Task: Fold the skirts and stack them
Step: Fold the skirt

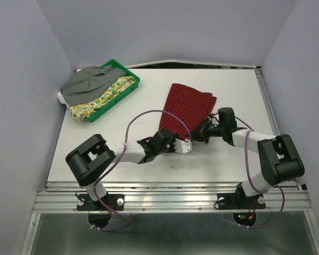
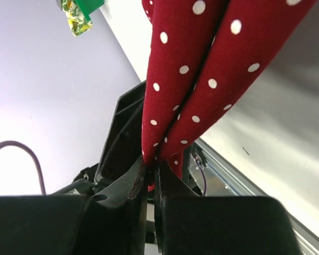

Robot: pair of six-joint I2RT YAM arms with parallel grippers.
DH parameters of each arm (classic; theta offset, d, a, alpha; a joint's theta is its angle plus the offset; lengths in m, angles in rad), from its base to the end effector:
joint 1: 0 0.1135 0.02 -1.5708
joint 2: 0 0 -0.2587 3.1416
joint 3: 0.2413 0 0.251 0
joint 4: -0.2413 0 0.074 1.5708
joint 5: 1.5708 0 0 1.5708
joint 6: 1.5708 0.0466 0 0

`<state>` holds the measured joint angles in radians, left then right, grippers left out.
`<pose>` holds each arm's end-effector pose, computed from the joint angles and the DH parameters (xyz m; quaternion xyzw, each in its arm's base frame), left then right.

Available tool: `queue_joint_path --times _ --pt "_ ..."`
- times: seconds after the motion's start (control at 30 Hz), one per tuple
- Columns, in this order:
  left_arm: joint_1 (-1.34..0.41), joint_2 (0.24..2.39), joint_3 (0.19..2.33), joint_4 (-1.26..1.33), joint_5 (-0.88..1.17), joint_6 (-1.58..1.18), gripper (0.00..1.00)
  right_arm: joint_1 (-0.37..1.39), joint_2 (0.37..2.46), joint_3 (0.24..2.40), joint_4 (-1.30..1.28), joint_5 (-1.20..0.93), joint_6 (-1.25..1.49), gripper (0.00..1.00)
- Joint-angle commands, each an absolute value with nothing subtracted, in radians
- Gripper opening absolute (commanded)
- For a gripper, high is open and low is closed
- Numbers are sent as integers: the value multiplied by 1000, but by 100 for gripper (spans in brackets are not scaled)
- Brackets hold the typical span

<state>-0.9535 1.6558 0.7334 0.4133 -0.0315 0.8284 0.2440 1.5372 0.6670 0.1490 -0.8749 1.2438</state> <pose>0.1993 -0.2782 0.1545 0.6656 0.5483 -0.0181 0.5061 0.2750 0.1053 0.1558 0.2424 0.8080 0.5368 0.0133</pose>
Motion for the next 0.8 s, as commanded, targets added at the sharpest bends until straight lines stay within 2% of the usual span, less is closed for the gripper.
queue_joint_path --times 0.0,0.07,0.1,0.17,0.2,0.23,0.27,0.37,0.4,0.47,0.5,0.6,0.67,0.77 --pt "-943 1637 750 454 -95 773 37 227 1483 650 198 -931 1275 1" --pt "-936 1622 741 454 -100 764 28 215 1476 637 196 -936 1273 1" --pt "-936 1618 741 450 -101 762 18 215 1471 632 196 -939 1267 1" --pt "-936 1611 741 421 -94 764 11 215 1468 626 187 -942 1241 1" --pt "-936 1603 752 382 -77 772 4 215 1468 641 146 -939 1185 4" --pt "-936 1598 761 359 -66 775 1 215 1471 641 112 -937 1151 15" --pt "-936 1595 773 327 -43 778 0 201 1476 672 39 -933 1073 34" --pt "-939 1592 831 189 -6 793 0 134 1486 776 -81 -928 965 51" --pt "-945 1591 839 160 -5 802 0 111 1493 810 -109 -936 918 54" --pt "-953 1597 860 72 -6 845 0 39 1561 897 -204 -1023 699 55" --pt "-954 1601 870 43 -5 845 0 17 1598 1023 -379 -1034 511 52" --pt "-956 1621 902 -49 -15 871 0 -40 1736 1260 -645 -1008 344 47" --pt "-965 1628 936 -103 -23 867 0 -49 1758 1299 -615 -996 414 47" --pt "-979 1657 1010 -190 -34 847 0 -35 1733 1217 -231 -982 697 47"
